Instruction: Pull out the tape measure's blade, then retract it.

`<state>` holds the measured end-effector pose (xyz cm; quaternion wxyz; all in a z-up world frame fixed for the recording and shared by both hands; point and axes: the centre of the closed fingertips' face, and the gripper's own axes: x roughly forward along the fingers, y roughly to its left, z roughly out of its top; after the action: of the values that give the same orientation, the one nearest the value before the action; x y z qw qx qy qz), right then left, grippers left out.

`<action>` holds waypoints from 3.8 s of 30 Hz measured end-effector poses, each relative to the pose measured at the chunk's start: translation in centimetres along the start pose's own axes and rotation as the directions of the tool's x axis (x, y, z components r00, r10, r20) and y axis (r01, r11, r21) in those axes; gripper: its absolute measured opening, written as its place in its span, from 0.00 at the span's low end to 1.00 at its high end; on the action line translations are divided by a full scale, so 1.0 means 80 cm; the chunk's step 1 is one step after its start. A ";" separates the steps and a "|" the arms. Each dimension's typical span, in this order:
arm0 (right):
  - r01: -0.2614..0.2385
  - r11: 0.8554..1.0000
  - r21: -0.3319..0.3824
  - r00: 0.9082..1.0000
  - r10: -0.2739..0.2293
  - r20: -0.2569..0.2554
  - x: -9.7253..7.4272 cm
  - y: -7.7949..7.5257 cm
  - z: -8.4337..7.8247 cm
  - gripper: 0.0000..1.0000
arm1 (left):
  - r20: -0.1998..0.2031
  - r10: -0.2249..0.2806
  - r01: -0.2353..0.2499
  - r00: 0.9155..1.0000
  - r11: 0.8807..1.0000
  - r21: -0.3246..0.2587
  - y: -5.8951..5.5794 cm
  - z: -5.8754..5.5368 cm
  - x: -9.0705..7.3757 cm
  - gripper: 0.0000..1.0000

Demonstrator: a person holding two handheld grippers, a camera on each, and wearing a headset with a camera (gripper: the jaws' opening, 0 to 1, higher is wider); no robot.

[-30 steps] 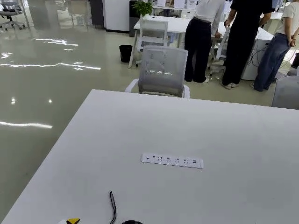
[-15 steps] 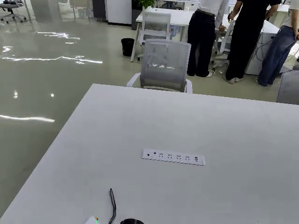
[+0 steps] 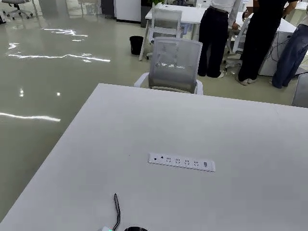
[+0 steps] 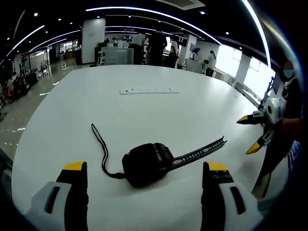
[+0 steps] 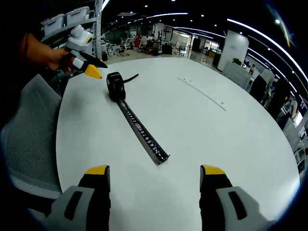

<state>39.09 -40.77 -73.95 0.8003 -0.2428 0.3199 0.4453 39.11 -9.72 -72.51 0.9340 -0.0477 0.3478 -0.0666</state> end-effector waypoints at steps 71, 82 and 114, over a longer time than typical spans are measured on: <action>-0.210 0.963 -0.170 0.961 0.171 -0.219 0.094 -0.008 -0.016 0.17 | -0.051 0.112 -0.115 0.992 0.991 -0.074 -0.007 -0.022 0.070 0.62; -0.256 0.929 -0.269 0.942 0.177 -0.284 0.092 -0.003 -0.018 0.15 | -0.043 0.121 -0.124 0.992 0.990 -0.067 -0.006 -0.022 0.070 0.61; -0.270 0.928 -0.256 0.935 0.190 -0.300 0.094 -0.003 -0.019 0.13 | -0.060 0.125 -0.126 0.990 0.992 -0.015 -0.005 -0.024 0.070 0.57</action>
<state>41.83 -37.70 -80.46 0.6458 -0.3775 0.3830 0.5419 41.96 -11.08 -77.50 0.9251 -0.0326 0.3782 -0.0057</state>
